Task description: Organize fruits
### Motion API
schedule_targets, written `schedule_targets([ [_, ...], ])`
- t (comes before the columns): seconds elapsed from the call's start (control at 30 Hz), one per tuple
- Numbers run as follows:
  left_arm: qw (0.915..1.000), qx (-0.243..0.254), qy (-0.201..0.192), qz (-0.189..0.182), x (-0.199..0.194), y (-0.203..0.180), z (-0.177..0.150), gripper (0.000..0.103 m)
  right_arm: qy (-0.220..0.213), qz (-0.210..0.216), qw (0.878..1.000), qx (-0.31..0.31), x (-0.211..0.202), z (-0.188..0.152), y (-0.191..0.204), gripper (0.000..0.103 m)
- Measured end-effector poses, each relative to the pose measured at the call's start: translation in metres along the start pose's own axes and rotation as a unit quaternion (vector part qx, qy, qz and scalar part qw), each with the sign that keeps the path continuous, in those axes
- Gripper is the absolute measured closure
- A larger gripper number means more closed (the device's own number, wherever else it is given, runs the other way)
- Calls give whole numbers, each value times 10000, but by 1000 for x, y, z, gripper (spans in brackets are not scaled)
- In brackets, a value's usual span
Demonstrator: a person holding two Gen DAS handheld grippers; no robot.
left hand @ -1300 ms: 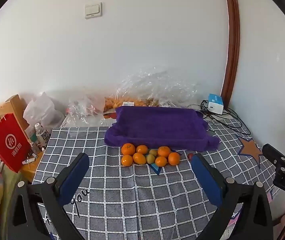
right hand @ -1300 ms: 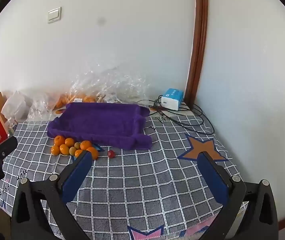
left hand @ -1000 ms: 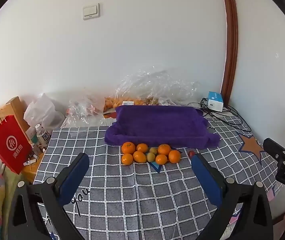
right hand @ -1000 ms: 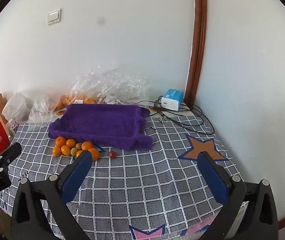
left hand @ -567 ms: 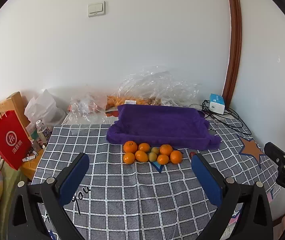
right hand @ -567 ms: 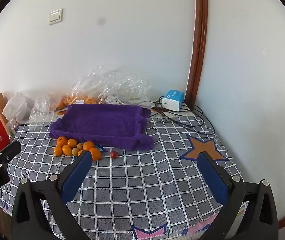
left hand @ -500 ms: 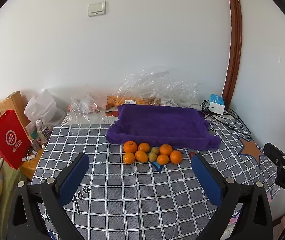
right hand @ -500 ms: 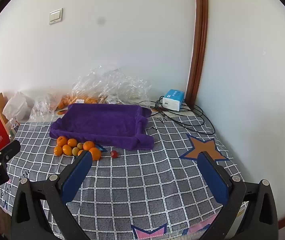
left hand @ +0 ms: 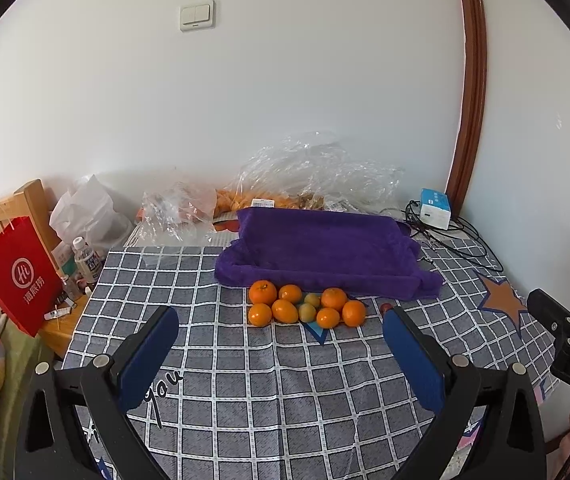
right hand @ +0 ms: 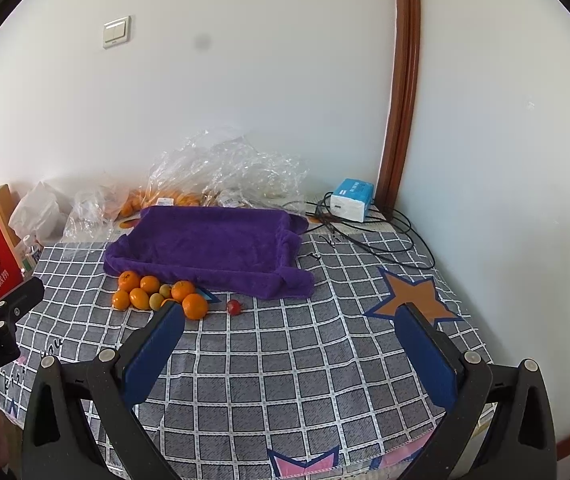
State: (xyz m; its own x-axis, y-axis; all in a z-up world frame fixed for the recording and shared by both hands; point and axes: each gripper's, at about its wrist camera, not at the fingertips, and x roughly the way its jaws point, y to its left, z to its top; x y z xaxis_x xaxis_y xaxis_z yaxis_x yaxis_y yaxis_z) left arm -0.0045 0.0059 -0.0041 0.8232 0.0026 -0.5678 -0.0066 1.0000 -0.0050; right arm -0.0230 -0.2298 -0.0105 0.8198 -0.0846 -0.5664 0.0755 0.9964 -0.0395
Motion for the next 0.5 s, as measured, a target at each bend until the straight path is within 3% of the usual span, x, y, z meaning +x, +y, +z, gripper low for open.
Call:
schedule_targets([
  [0.5,9999,-117,19,-57,0,8,-2,0,-26,-55,10000,-30,-1,-1,3,0],
])
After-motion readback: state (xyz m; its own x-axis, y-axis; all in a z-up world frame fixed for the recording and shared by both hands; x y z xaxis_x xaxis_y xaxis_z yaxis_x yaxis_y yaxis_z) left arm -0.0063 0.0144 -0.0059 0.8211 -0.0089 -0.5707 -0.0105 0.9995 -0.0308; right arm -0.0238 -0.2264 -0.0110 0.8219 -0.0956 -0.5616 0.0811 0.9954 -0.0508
